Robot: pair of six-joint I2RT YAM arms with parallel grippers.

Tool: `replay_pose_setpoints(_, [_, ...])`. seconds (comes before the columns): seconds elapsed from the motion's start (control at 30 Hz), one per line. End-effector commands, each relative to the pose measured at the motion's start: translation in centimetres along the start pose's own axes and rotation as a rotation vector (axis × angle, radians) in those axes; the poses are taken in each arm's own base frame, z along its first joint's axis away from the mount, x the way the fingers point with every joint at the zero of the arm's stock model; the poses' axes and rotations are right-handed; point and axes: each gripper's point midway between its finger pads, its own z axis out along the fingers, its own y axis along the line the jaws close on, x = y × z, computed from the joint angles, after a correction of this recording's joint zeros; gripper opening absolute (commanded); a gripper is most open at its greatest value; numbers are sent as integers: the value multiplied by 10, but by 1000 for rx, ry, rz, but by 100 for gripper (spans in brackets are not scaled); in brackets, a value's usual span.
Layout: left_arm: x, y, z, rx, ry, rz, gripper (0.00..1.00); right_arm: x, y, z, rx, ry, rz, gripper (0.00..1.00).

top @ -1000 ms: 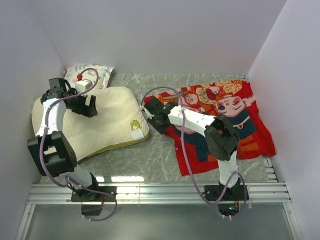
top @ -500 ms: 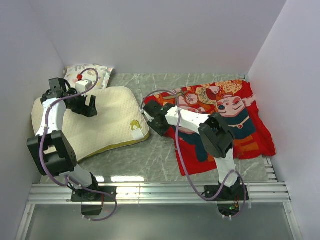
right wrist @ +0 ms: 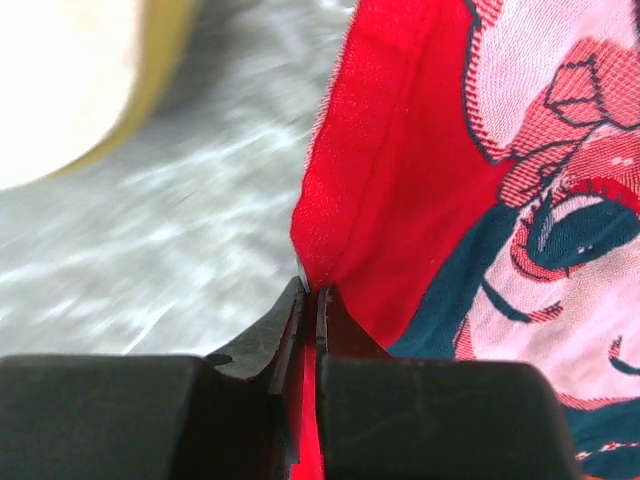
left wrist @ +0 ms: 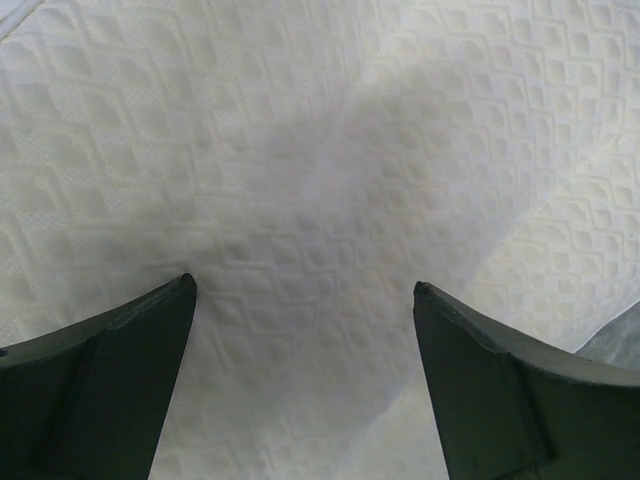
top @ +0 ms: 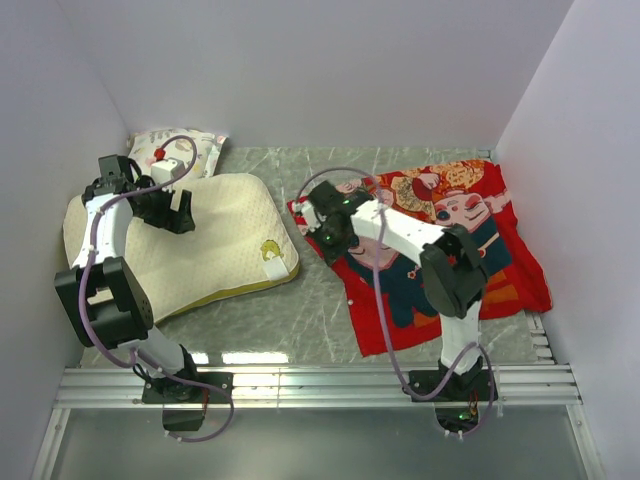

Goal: Put the pillow into the pillowcase

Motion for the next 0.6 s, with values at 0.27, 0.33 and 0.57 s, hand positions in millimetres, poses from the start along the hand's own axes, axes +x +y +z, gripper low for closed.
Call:
replay_pose_setpoints(0.27, [-1, -10, -2, 86, 20, 23, 96, 30, -39, -66, -667, -74, 429, 5])
replay_pose_setpoints(0.33, [-6, -21, -5, 146, 4, 50, 95, 41, -52, -60, -720, -71, 504, 5])
replay_pose_setpoints(0.57, [-52, -108, 14, 315, -123, 69, 87, 79, -93, -31, -666, -51, 696, 30])
